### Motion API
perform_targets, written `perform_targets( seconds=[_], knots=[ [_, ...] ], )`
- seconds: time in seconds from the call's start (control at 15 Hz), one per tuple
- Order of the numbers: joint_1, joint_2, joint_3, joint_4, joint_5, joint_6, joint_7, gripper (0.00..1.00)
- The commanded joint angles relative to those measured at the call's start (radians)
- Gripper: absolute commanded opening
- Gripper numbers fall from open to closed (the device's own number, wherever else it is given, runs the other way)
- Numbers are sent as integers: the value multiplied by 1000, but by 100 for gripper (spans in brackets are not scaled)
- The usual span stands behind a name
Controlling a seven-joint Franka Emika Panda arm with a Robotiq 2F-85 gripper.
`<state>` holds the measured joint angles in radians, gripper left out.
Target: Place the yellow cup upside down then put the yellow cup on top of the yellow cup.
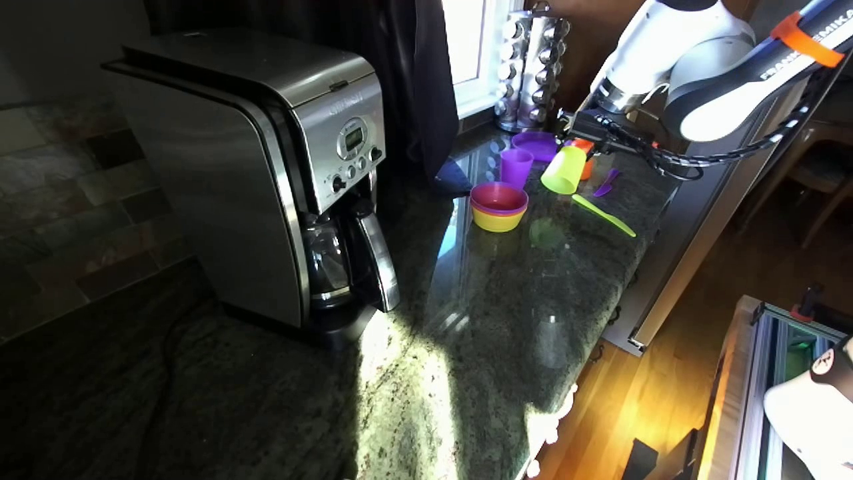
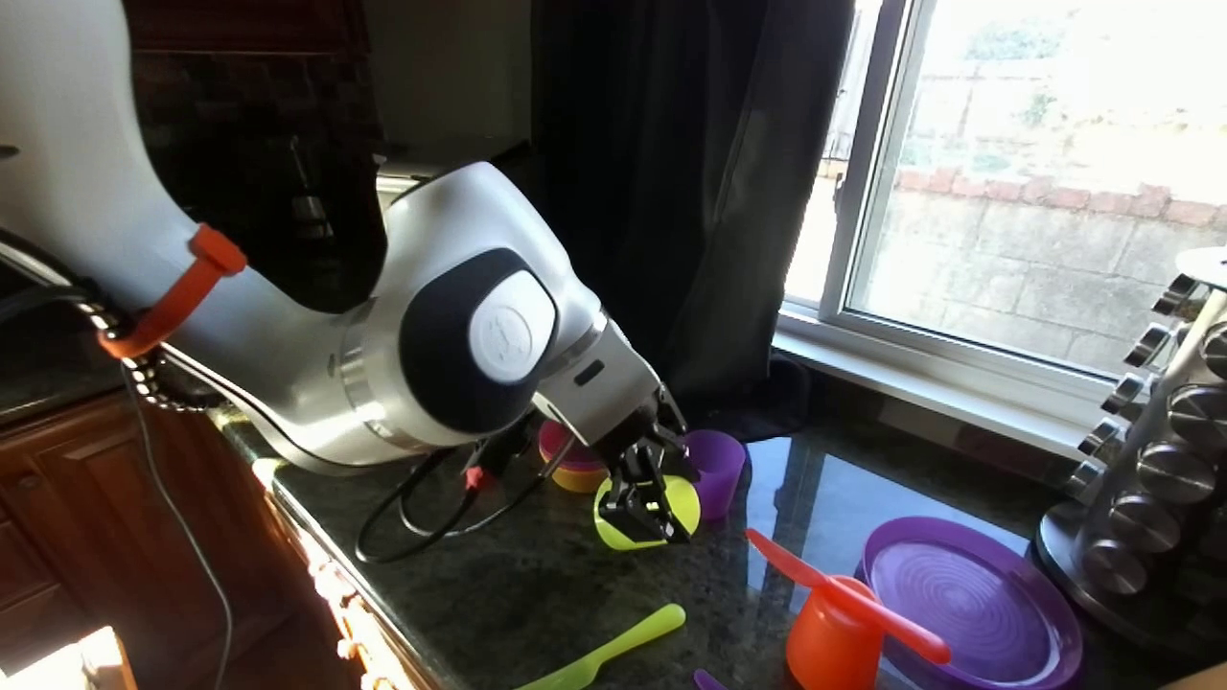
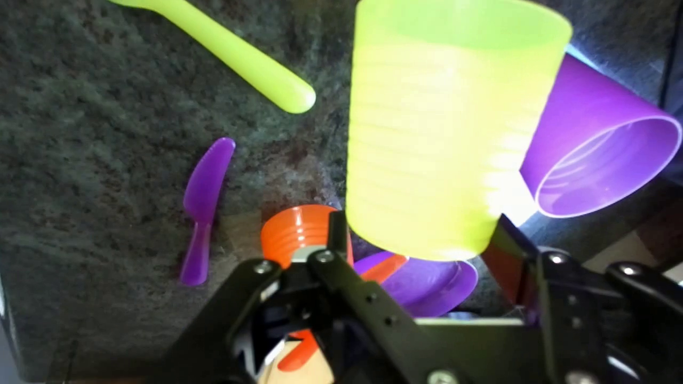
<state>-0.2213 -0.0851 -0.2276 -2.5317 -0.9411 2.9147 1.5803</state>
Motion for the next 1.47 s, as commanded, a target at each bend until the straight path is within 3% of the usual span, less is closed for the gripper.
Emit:
perform_targets(
  seconds=[0.0,0.33,0.67,1.07,1.4],
  knots=[
    [-2,-55,65,-18,-232,-122,233,39],
    [39,-33,141,-36,-208,-288,351,39],
    [47,-27,189,-30,-254,-363,499,39],
    [93,-14,186,-21,-392,-481,716,39],
    [129,16,190,-12,-414,-608,747,39]
  ],
)
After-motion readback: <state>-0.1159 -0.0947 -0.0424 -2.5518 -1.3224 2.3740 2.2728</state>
